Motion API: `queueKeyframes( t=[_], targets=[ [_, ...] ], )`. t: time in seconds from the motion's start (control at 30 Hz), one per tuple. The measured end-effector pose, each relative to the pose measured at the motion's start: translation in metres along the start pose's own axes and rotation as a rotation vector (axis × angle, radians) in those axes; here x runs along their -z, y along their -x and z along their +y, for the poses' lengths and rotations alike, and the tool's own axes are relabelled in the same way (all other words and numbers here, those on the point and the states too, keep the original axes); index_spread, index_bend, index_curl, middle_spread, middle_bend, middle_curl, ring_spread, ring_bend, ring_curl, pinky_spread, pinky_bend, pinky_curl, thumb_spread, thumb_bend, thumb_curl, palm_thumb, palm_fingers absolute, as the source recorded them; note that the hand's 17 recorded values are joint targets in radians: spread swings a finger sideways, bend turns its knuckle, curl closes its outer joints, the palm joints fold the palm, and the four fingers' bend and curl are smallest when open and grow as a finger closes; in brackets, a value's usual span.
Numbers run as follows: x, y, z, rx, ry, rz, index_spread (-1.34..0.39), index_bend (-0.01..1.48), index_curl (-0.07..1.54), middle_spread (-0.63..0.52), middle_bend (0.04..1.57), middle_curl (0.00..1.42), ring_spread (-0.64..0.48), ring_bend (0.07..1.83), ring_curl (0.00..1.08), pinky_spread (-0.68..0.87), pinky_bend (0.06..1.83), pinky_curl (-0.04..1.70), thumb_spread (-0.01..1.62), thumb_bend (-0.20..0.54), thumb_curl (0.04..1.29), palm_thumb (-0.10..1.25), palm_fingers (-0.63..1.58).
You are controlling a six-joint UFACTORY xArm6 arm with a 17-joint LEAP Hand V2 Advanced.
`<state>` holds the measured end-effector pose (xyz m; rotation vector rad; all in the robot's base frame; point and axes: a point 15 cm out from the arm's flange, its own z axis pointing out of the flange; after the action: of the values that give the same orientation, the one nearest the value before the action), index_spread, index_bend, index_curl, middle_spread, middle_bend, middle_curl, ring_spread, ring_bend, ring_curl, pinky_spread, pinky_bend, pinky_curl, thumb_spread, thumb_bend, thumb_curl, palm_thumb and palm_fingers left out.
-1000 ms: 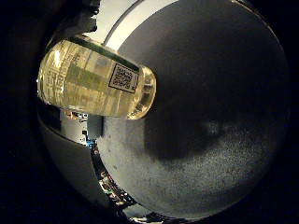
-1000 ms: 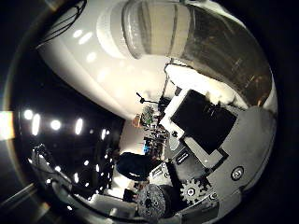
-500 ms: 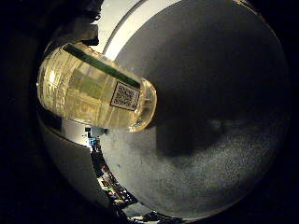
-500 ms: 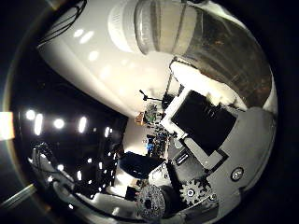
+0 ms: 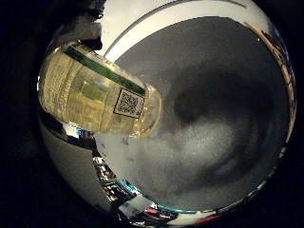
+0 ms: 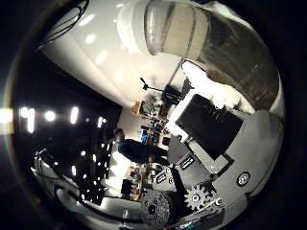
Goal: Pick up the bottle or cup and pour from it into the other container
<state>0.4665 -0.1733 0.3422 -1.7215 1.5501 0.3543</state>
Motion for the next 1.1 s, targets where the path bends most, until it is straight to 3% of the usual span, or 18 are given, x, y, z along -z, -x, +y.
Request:
queueKeyframes(
  t=[0.57, 1.1],
  targets=[
    [-0.024, 0.134, 0.014, 0.074, 0.318, 0.495, -0.18, 1.19, 0.78, -0.09, 1.36, 0.73, -0.19, 1.42, 0.7, -0.2, 1.34, 0.87, 0.55, -0.019, 0.96, 1.08, 1.14],
    [-0.092, 0.207, 0.03, 0.327, 0.591, 1.067, -0.18, 1.18, 0.78, -0.1, 1.36, 0.73, -0.19, 1.42, 0.69, -0.22, 1.31, 0.92, 0.52, -0.019, 0.97, 1.07, 1.15]
  ],
)
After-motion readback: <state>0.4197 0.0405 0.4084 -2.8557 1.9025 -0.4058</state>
